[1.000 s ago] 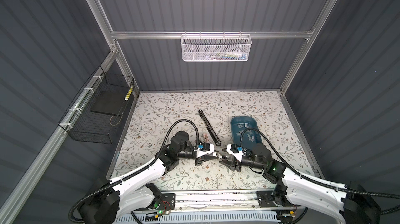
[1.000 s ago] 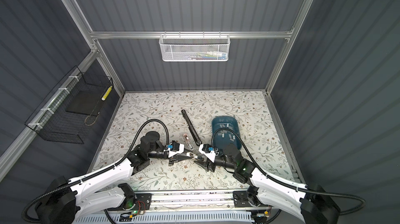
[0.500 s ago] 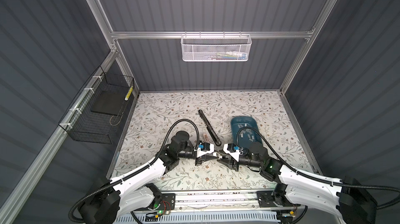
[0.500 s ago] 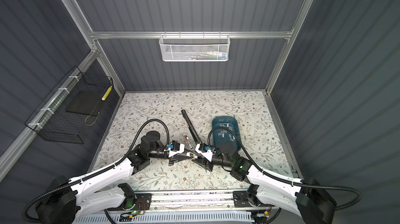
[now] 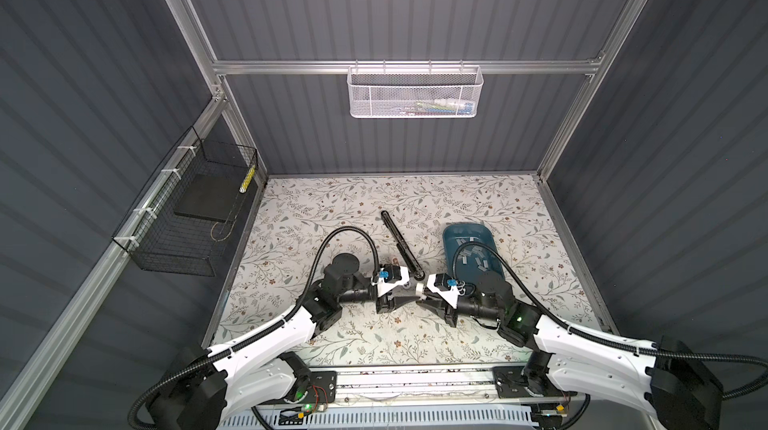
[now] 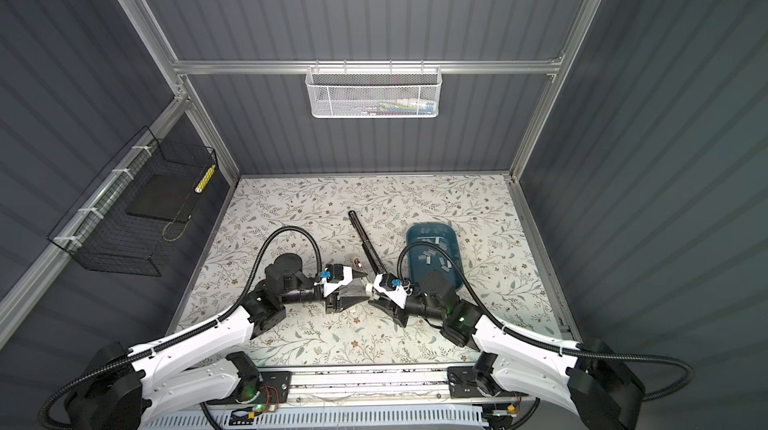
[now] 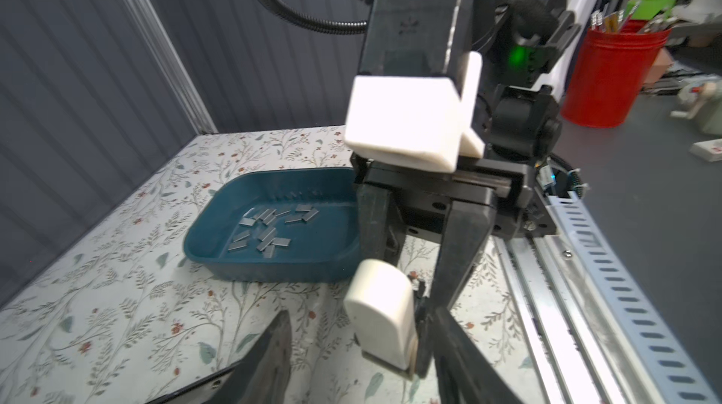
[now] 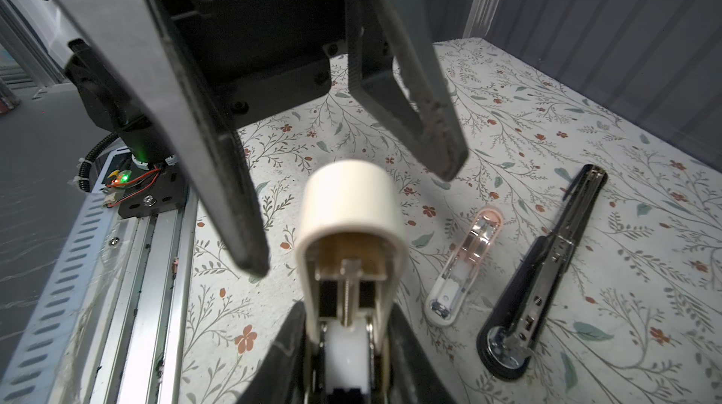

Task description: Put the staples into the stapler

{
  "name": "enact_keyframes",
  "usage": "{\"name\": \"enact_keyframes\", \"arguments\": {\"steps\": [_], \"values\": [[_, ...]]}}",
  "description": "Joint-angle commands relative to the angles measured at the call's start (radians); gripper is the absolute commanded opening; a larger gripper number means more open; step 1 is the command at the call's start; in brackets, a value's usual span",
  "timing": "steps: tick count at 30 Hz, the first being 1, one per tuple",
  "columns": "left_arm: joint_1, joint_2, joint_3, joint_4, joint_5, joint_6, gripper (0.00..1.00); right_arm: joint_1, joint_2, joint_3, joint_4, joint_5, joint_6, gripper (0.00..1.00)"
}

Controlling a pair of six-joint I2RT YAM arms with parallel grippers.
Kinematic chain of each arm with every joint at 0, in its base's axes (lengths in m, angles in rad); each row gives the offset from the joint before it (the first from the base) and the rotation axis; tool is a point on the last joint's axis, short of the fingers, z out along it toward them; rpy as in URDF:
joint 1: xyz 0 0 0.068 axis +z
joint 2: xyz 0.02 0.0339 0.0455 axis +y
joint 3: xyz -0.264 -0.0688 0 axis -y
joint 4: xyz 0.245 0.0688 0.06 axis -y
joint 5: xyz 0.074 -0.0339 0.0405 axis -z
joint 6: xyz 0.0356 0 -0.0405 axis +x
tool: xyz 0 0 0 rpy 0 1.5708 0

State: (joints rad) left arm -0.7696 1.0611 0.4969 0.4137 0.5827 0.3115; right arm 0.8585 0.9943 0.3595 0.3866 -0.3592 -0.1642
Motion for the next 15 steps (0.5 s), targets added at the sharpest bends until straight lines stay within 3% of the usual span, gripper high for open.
{"name": "enact_keyframes", "arguments": {"steps": [1, 5, 8, 12, 15], "values": [[0.000, -0.020, -0.023, 0.056, -0.145, -0.059, 1.00, 0.002, 0.011, 0.043, -0.018, 0.067, 0.019, 0.21], [0.000, -0.028, -0.028, 0.055, -0.244, -0.088, 1.00, 0.003, 0.034, 0.071, -0.029, 0.149, 0.061, 0.11], [0.000, -0.053, -0.044, 0.066, -0.413, -0.128, 1.00, 0.002, 0.049, 0.091, -0.033, 0.253, 0.108, 0.04], [0.000, -0.120, -0.086, 0.089, -0.741, -0.265, 1.00, 0.002, 0.046, 0.098, -0.020, 0.331, 0.165, 0.00], [0.000, -0.175, -0.120, 0.101, -0.871, -0.298, 1.00, 0.001, 0.031, 0.086, 0.018, 0.360, 0.208, 0.00]]}}
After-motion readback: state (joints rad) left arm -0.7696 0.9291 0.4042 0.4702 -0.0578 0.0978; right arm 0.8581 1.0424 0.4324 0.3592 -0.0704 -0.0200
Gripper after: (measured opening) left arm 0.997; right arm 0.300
